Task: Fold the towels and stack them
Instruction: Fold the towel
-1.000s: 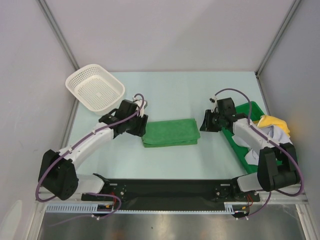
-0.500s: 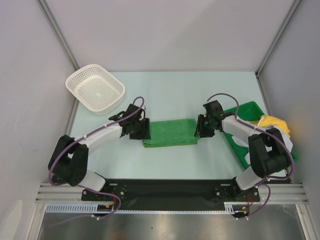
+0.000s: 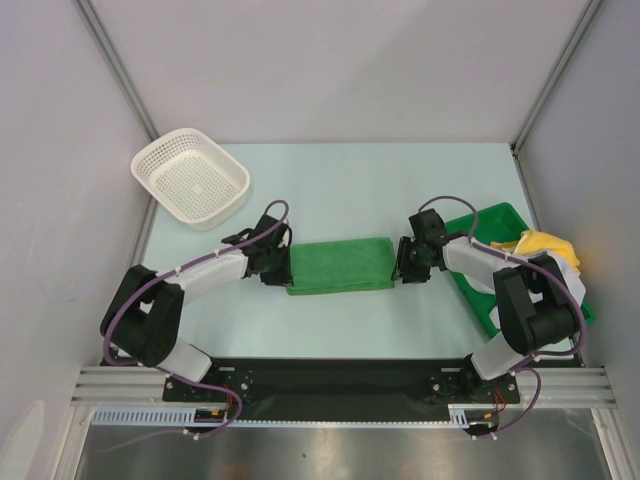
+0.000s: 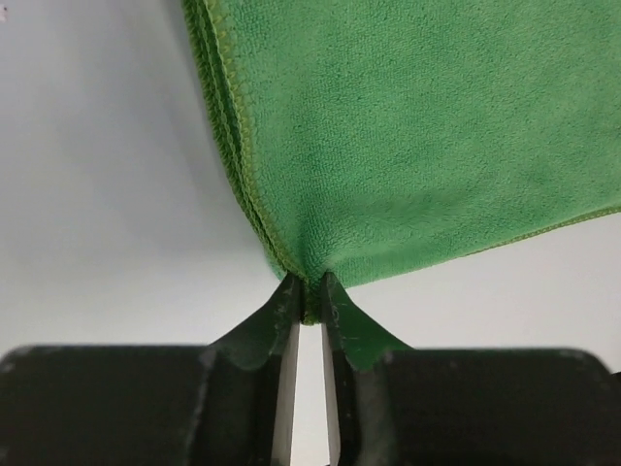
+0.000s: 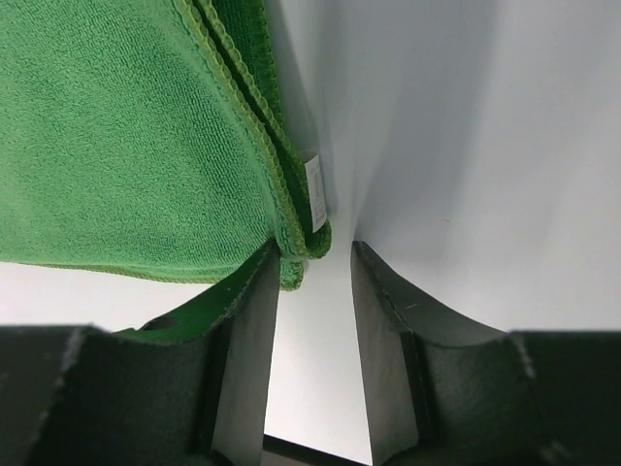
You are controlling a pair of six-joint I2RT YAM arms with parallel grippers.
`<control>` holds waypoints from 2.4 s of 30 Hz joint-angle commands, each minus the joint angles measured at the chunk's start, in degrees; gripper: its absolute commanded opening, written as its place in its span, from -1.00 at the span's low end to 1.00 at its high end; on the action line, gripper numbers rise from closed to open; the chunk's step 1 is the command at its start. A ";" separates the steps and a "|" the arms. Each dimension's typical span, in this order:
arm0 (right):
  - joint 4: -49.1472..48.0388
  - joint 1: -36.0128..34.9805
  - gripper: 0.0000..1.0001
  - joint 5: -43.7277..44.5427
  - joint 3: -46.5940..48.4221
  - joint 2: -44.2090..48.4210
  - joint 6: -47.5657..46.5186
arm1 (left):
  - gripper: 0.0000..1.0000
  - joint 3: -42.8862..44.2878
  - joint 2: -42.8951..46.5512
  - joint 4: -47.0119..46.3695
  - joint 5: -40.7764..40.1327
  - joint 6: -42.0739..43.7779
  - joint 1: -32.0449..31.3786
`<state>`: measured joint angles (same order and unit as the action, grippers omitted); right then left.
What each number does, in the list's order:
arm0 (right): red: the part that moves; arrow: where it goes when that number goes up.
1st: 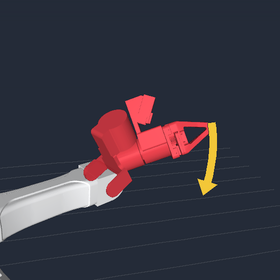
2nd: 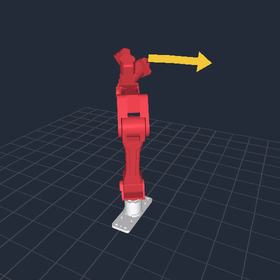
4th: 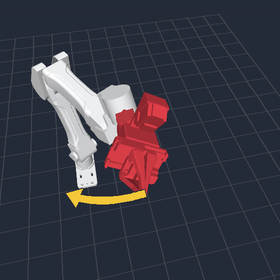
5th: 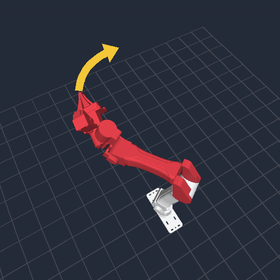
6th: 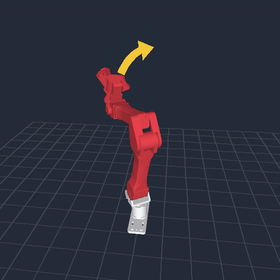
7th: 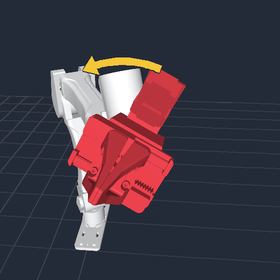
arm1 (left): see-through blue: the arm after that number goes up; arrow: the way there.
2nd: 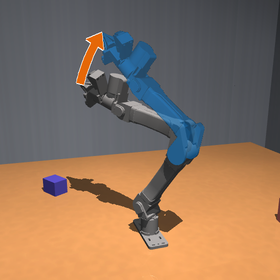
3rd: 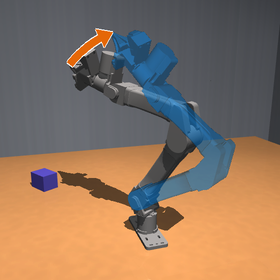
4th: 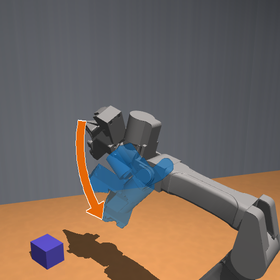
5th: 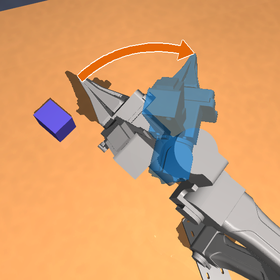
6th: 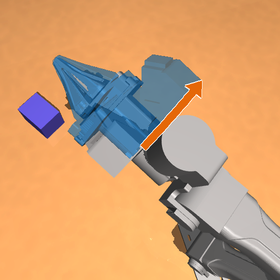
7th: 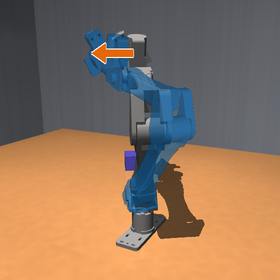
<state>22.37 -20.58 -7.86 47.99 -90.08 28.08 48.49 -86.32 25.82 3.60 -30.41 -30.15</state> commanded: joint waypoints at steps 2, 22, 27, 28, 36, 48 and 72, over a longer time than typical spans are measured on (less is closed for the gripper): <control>-1.80 -0.43 -0.18 1.44 -0.26 2.27 1.72 | -0.76 1.34 0.63 0.19 -1.66 -0.88 -0.52; -4.18 -0.78 -0.76 5.57 -1.14 3.94 5.94 | -0.61 3.10 1.68 3.53 -2.81 -0.70 -0.52; -1.72 -1.13 -0.40 6.28 -0.79 7.81 7.34 | -0.55 3.54 1.60 3.71 -2.28 -0.79 -0.61; -1.72 -1.39 -0.24 6.45 -1.14 8.25 8.21 | -0.53 3.63 1.60 3.62 -2.28 -0.79 -0.70; -1.98 -2.45 0.09 7.59 -1.05 7.48 10.86 | -0.49 4.33 1.42 4.15 -2.45 -0.70 -0.79; -5.32 -3.59 -0.29 9.44 -2.55 2.98 11.83 | -0.47 3.37 2.39 4.32 -2.89 -1.14 -1.05; -6.02 -5.61 -1.00 9.97 -2.64 2.98 11.13 | -0.06 3.63 2.65 4.15 -3.42 -4.57 -1.05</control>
<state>17.63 -25.47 1.15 45.43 -87.66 39.42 50.50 -83.15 31.14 0.97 -33.26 -30.76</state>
